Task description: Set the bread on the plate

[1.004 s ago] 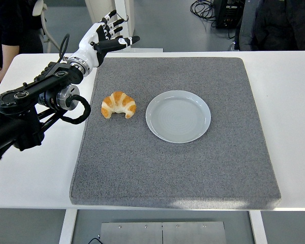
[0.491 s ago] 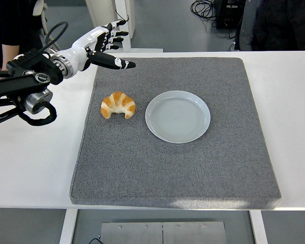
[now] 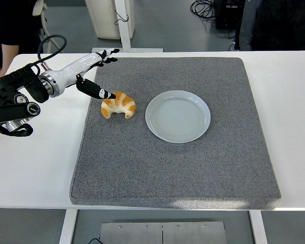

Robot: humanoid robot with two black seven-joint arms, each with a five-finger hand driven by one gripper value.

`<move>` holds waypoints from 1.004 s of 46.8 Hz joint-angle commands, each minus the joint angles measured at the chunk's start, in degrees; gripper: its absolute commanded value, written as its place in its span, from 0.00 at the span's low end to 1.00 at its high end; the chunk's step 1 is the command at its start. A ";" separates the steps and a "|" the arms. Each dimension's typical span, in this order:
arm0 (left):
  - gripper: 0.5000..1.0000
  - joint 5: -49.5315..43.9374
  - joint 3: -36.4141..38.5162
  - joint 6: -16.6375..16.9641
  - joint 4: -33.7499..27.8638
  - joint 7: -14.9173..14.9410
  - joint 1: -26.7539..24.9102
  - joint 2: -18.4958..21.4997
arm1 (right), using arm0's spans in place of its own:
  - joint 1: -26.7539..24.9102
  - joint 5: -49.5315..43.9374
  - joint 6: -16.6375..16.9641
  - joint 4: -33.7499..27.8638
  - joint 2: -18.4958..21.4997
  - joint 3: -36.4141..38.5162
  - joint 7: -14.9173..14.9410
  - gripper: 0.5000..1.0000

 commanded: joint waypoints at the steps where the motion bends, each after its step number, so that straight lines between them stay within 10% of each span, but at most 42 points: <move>1: 0.89 0.26 1.50 0.01 0.01 -0.09 0.03 -0.04 | 0.00 0.00 -0.10 0.00 0.00 -0.03 0.00 1.00; 21: 0.88 1.93 6.43 0.53 0.44 -0.09 1.17 -0.92 | 0.00 0.00 -0.01 0.00 0.00 -0.03 0.00 1.00; 47: 0.85 5.00 4.05 5.37 15.73 -3.51 8.82 -12.25 | 0.00 0.00 -0.10 0.00 0.00 0.15 0.00 1.00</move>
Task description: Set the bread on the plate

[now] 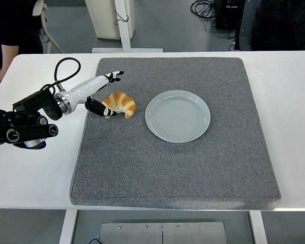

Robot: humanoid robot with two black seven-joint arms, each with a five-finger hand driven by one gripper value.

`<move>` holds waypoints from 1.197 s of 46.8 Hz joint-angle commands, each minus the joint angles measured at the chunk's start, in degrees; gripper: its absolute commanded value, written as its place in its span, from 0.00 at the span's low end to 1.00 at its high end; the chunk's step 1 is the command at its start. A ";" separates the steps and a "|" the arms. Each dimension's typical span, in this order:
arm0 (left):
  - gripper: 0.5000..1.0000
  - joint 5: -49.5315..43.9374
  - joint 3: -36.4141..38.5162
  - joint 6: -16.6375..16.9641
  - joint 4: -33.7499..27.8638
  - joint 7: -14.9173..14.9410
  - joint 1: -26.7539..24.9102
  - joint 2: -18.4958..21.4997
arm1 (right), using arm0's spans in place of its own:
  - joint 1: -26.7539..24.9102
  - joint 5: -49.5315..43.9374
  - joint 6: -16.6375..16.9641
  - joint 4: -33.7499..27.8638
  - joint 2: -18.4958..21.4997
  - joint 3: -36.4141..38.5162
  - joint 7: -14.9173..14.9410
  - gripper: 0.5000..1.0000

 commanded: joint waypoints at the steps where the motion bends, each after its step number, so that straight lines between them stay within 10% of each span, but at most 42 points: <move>1: 0.85 -0.12 -0.08 -0.02 2.14 -0.42 0.94 -1.61 | 0.00 0.00 0.00 0.00 0.00 -0.01 0.01 1.00; 38: 0.78 -0.91 -2.19 -0.10 11.72 -2.53 5.51 -8.64 | 0.00 0.00 0.00 -0.09 0.00 -0.01 0.01 1.00; 47: 0.51 -0.91 -2.10 -0.54 11.72 -2.44 6.04 -8.64 | 0.00 0.00 0.00 -0.09 0.00 -0.01 0.01 1.00; 53: 0.00 -0.82 -2.01 -0.89 11.72 -2.53 6.13 -8.64 | 0.00 0.00 0.00 -0.09 0.00 -0.01 0.01 1.00; 56: 0.00 -0.82 -1.92 -0.89 11.81 -2.88 6.04 -8.55 | 0.00 0.00 0.00 -0.09 0.00 -0.01 0.01 1.00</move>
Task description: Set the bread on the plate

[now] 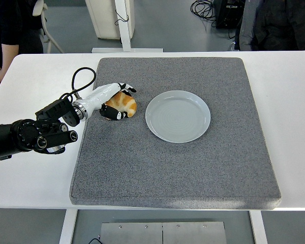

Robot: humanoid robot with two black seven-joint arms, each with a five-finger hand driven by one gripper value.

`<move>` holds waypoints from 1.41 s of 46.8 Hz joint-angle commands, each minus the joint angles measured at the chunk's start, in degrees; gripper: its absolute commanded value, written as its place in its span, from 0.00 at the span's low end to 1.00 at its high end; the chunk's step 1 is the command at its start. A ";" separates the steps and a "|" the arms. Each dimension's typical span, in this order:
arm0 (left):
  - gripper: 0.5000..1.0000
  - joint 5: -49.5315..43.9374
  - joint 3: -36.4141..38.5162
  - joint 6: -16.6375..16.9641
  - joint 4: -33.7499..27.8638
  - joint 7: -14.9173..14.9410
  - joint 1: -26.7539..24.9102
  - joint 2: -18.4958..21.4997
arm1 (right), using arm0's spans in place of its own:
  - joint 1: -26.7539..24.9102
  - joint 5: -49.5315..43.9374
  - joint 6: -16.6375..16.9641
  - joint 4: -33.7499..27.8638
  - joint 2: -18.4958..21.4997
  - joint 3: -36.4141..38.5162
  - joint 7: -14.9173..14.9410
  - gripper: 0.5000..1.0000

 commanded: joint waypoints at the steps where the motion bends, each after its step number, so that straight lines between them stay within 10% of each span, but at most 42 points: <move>1: 0.00 0.03 0.12 -0.07 0.07 -0.72 -0.06 0.08 | 0.00 0.00 0.00 0.00 0.00 0.00 0.00 1.00; 45: 0.00 2.05 1.26 -0.34 0.15 -4.15 -8.85 4.56 | 0.00 0.00 0.00 0.00 0.00 0.00 0.00 1.00; 66: 0.00 2.31 1.09 -6.05 -0.11 -4.06 -16.94 7.11 | 0.00 0.00 0.00 0.00 0.00 0.00 0.00 1.00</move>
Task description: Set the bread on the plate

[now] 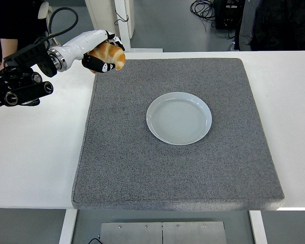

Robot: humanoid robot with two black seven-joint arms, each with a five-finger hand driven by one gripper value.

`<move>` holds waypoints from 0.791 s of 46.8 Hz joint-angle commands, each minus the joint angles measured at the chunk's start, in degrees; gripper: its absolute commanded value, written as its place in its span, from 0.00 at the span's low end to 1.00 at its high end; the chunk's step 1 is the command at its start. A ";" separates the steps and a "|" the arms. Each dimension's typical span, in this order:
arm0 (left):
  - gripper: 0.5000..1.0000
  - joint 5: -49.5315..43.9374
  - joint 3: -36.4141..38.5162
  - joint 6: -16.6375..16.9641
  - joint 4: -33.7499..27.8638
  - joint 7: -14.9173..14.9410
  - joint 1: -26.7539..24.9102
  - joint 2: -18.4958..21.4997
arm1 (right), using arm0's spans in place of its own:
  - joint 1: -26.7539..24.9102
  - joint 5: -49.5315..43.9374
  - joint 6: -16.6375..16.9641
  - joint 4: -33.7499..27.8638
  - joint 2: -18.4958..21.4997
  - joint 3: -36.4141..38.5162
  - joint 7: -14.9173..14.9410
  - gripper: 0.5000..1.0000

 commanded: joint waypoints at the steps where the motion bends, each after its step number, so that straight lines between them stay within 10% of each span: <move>1: 0.00 -0.05 -0.16 -0.28 0.04 0.09 -1.07 -0.08 | 0.00 0.00 0.00 -0.03 0.00 0.00 0.00 1.00; 37: 0.00 -0.93 -0.60 -2.39 2.14 2.55 -10.21 -11.94 | 0.00 0.00 0.00 -0.03 0.00 0.00 0.00 1.00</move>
